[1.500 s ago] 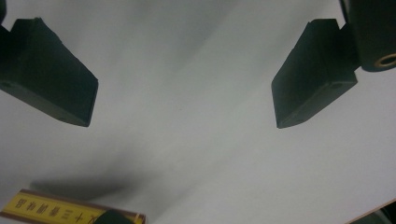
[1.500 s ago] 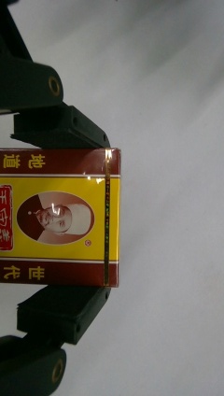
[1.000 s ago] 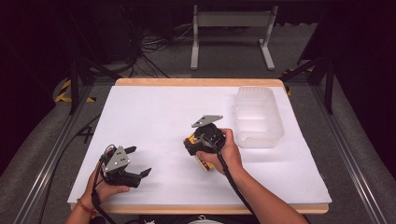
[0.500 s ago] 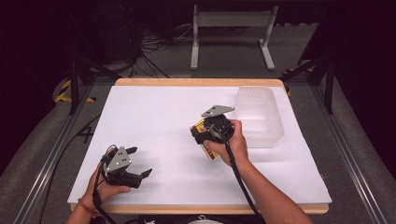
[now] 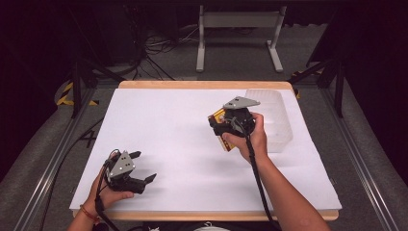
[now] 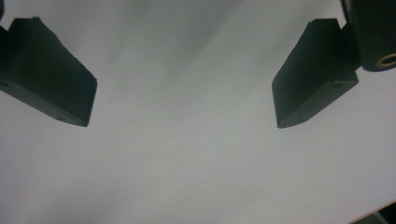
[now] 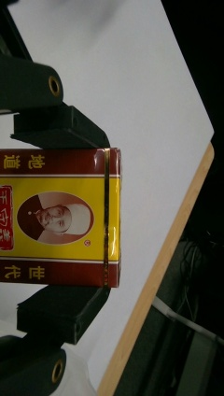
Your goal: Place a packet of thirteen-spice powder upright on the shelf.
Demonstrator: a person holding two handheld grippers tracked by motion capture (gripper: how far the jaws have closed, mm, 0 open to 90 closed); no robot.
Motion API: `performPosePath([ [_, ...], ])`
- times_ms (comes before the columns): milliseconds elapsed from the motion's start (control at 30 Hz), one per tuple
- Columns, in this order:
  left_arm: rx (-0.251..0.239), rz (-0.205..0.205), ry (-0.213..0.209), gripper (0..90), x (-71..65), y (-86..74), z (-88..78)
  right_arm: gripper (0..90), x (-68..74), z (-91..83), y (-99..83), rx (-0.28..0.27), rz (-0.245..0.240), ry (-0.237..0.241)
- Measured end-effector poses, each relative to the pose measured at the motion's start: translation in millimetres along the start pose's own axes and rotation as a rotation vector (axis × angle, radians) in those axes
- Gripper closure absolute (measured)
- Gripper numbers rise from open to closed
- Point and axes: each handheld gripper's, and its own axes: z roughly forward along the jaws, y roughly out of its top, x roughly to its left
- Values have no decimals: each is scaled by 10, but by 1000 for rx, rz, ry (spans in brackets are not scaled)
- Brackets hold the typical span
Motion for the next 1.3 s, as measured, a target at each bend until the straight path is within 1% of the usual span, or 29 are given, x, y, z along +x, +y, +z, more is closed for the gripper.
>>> performPosePath([
  [100, -3, -2, 0, 74, 3, 1, -3, 325, -48, -39, 15, -7, 4, -9],
  [200, 1, 5, 0, 74, 5, 1, -3, 325, -134, -109, 37, -42, -3, -24],
  [233, 1, 5, 1, 74, 3, 1, -3, 325, -173, -136, 44, -50, -10, -36],
  [367, 0, 4, -1, 74, 3, 4, 3, 325, -331, -201, 46, -64, 9, -90],
  [433, 0, 5, -2, 74, 2, 4, 3, 325, -394, -217, 37, -63, 7, -110],
  [467, 0, 5, -2, 74, 1, 3, 3, 325, -420, -223, 31, -66, 15, -114],
  [567, 3, 6, -2, 74, 1, -1, 10, 325, -536, -243, -3, -65, 38, -152],
  [667, 6, 10, -4, 75, 0, -2, 16, 325, -637, -254, -44, -62, 57, -174],
  [700, 6, 10, -4, 74, 0, -2, 16, 325, -637, -254, -44, -62, 57, -174],
  [733, 5, 11, -3, 75, 0, -1, 18, 325, -702, -252, -80, -55, 68, -192],
  [833, 6, 11, -3, 75, -3, -1, 17, 325, -771, -249, -122, -51, 84, -207],
  [867, 6, 11, -3, 75, -3, -1, 17, 325, -771, -249, -122, -51, 84, -207],
  [900, 5, 10, -2, 75, -2, -2, 16, 325, -823, -244, -160, -50, 97, -226],
  [933, 6, 10, -3, 75, -1, -2, 15, 325, -823, -244, -160, -50, 97, -226],
  [967, 3, 9, -2, 75, 0, -2, 13, 325, -875, -235, -199, -43, 108, -242],
  [1000, 3, 9, -2, 75, 0, -2, 13, 325, -875, -235, -199, -43, 108, -242],
  [1100, 4, 11, -2, 75, 2, -1, 15, 325, -952, -217, -260, -28, 120, -265],
  [1133, 5, 12, -2, 75, 1, -1, 16, 324, -990, -211, -282, -27, 138, -262],
  [1167, 5, 12, -2, 75, -1, -1, 16, 324, -1011, -206, -294, -29, 145, -264],
  [1233, 10, 19, -1, 76, -3, -2, 20, 324, -1046, -200, -313, -27, 146, -273],
  [1300, 10, 17, -3, 76, -2, -3, 22, 324, -1083, -190, -330, -27, 157, -272],
])
